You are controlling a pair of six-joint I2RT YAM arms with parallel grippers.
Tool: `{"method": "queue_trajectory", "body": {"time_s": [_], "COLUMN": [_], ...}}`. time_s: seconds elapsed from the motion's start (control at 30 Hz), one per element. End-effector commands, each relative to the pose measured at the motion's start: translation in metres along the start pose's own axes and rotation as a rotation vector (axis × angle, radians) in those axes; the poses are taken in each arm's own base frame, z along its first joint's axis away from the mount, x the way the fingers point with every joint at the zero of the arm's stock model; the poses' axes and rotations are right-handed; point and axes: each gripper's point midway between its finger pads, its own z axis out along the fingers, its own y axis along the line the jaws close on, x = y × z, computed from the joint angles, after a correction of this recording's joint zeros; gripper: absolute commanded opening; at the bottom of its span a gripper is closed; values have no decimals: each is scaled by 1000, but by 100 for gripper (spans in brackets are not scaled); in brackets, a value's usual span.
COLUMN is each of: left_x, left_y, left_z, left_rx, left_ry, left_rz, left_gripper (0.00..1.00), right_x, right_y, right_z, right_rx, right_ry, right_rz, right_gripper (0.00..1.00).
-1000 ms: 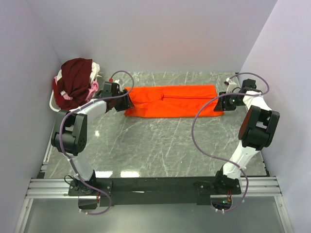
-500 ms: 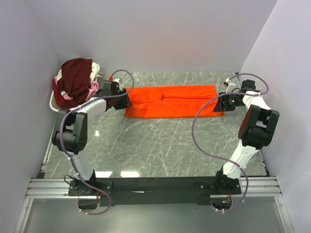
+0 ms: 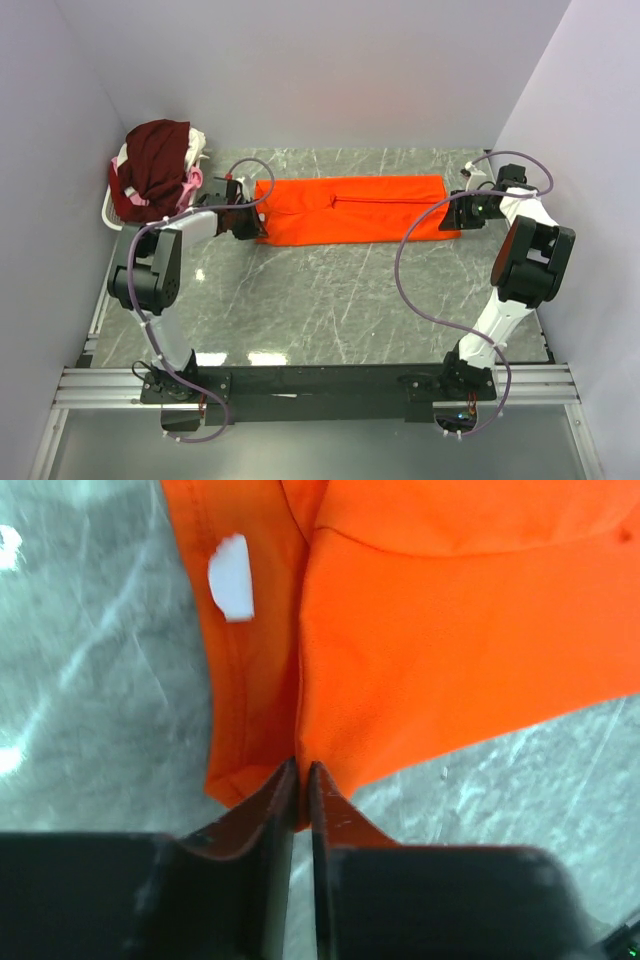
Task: Fold and stack the t-shirts
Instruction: Fold the tshirt
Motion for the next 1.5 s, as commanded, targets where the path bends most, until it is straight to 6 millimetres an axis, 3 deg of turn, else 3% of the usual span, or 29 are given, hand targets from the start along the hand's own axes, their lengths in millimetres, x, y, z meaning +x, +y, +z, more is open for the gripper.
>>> {"method": "queue_trajectory", "body": {"time_s": [0.0,0.17,0.47,0.53,0.77,1.03,1.13,1.2,1.33,1.47], "left_x": [-15,-7,-10,-10,-6,-8,-7,-4,5,21], "left_y": [-20,-13,-6,-5,-6,-9,-6,-1,9,16], "left_z": [-20,-19,-15,-15,-15,-18,-18,-17,-20,-25], "left_rx": [72,58,64,63,76,83,73,54,38,36], "left_ry": [-61,-61,-65,-66,-60,-64,-64,-65,-58,-54], "left_rz": [13,-17,-50,-51,-58,-52,-55,-65,-109,-155], "left_gripper": [10,1,1,1,1,0,0,0,0,0], "right_x": [-6,-9,-22,-27,-15,6,7,6,12,34], "right_y": [-8,-27,-65,-68,-67,-59,-55,-57,-65,-59], "right_z": [-2,0,7,8,22,28,27,23,13,4], "right_rx": [21,97,222,228,181,137,124,135,202,221], "right_ry": [-7,1,25,23,69,122,121,113,115,144], "right_rz": [-2,18,87,98,137,151,156,172,162,137], "right_gripper": [56,56,54,54,52,38,12,0,0,0]}}
